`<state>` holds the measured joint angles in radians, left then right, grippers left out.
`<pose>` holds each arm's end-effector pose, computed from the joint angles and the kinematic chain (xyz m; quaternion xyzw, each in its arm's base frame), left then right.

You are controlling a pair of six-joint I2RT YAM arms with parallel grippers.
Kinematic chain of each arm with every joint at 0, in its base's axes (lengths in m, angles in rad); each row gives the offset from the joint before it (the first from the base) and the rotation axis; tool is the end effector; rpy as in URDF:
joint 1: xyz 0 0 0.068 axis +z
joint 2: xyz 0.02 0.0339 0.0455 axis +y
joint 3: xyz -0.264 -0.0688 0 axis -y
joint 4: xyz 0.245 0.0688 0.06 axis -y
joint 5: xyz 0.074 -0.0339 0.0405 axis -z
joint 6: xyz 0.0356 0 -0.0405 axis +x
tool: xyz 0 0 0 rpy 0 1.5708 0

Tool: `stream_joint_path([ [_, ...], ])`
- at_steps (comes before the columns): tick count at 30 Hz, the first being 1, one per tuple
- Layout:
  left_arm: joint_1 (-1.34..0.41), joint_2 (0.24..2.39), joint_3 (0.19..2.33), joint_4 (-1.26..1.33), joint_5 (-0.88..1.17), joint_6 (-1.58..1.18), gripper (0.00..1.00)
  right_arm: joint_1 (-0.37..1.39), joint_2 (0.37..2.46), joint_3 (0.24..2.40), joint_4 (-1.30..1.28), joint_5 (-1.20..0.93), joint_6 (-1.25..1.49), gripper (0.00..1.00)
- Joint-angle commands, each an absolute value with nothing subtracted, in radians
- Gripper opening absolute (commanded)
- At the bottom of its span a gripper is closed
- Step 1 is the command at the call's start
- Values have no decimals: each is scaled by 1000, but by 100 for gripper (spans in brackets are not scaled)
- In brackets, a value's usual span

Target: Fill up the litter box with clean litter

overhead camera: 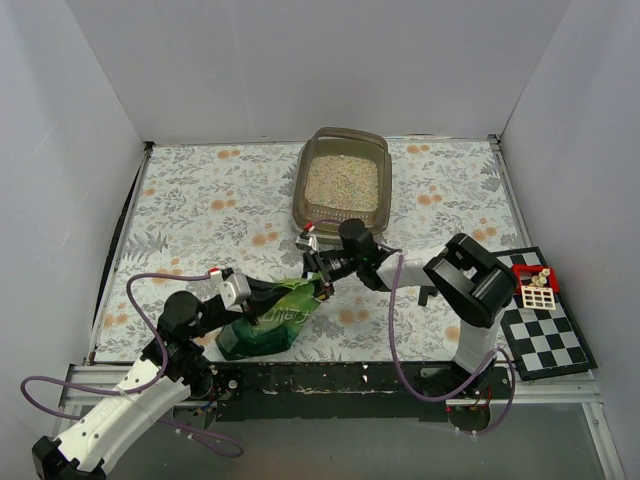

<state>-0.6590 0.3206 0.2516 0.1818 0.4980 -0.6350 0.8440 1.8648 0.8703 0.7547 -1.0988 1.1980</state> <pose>0.0865 -0.0885 0.2515 0.1915 0.6433 -0.5667 0.4778 0.2208 0.2960 0.1720 0.1993 -0.7171 -0.6636 0.0751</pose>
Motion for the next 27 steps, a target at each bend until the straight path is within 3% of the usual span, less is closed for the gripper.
stream_joint_path([
  [1,-666,341,261,158,514,-620,0,813,1735,807,943,-1184,1232,1],
  [21,-666,373,261,152,520,-606,0,615,1476,413,1124,-1236,1308,1],
  [27,-669,368,258,153,526,-603,0,539,1390,327,1076,-1238,1296,1],
])
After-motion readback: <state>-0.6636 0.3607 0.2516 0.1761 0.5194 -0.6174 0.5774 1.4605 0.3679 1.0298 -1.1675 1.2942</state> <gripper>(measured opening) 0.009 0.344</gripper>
